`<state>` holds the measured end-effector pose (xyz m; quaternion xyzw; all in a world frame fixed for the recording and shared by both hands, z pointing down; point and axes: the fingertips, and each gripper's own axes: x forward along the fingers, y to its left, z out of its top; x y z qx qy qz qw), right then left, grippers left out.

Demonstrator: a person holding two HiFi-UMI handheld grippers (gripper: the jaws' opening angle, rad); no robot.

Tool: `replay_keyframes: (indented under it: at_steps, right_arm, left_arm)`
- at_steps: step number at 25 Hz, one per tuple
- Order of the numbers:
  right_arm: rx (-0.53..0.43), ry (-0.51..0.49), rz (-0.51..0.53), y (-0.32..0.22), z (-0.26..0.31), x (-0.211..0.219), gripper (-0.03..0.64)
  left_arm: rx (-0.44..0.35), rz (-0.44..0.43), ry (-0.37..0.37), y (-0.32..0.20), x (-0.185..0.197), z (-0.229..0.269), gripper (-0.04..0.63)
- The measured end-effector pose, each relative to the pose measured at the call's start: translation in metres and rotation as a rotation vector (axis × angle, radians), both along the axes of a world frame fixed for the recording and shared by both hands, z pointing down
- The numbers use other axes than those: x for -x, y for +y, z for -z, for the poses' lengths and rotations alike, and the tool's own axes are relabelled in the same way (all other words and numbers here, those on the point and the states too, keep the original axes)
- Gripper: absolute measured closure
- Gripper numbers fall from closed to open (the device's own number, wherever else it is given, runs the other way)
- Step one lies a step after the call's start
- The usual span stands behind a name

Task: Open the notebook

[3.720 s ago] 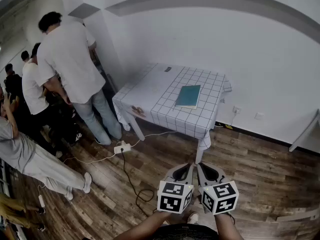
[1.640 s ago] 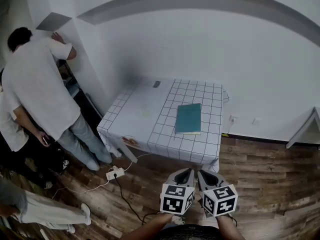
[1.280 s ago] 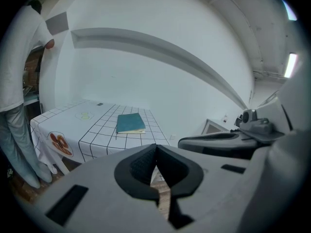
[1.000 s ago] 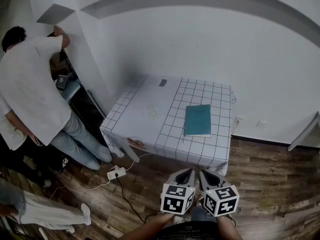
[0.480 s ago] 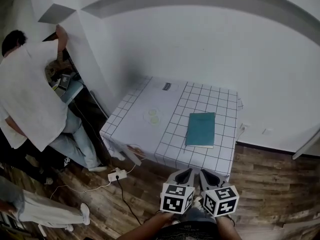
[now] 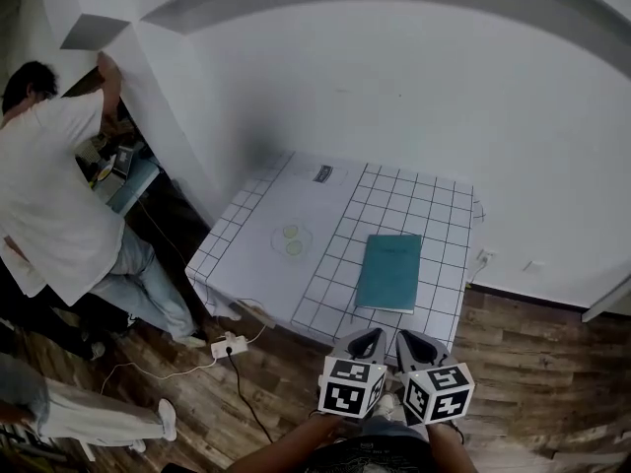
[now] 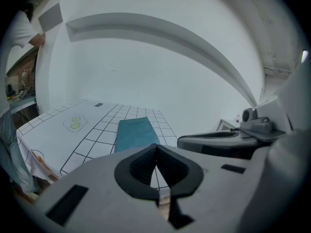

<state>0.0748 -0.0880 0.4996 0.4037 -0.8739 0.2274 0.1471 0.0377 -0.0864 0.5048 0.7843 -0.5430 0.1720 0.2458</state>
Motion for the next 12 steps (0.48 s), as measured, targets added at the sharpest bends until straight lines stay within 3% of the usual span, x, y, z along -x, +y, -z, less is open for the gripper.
replay_keyframes:
  at_steps: [12]
  right_arm:
    - [0.023, -0.014, 0.051, -0.053, -0.014, -0.021, 0.603]
  left_arm:
    - [0.026, 0.065, -0.038, -0.049, -0.010, -0.010, 0.584]
